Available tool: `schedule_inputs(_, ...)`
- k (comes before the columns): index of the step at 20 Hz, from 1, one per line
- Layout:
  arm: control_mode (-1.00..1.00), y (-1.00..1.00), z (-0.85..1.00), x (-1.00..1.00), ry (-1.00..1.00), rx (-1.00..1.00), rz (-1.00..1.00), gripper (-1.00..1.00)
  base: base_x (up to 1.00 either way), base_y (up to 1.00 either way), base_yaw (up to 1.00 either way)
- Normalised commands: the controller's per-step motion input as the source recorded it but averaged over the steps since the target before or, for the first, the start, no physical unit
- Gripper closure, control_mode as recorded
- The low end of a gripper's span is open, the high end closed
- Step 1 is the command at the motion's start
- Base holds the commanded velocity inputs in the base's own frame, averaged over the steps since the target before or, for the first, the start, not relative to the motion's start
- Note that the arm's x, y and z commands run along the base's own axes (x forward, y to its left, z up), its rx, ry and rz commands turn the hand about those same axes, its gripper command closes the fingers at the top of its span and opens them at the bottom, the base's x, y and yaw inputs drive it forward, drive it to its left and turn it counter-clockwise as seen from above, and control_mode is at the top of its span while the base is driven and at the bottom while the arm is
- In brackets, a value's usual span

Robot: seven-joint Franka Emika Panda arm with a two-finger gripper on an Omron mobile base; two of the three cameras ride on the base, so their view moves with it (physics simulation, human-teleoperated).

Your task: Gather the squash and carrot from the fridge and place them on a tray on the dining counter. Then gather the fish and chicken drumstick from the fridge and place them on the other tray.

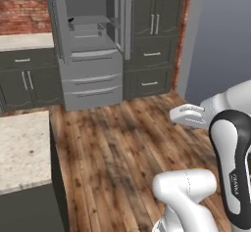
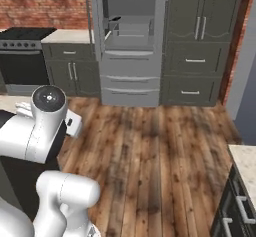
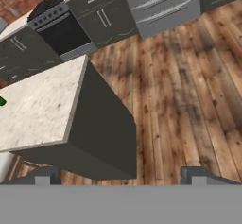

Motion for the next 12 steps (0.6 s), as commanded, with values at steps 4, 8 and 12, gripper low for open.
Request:
schedule_inputs(4, 1.00, 0.00, 0.00, 0.00, 0.00, 0.00, 0.00, -1.00, 0.99, 0.00, -0.02)
schedule_inputs(8, 1.00, 0.00, 0.00, 0.00, 0.00, 0.00, 0.00, -1.00, 1.00, 0.00, -0.02)
schedule_inputs(12, 1.00, 0.00, 0.00, 0.00, 0.00, 0.00, 0.00, -1.00, 1.00, 0.00, -0.02)
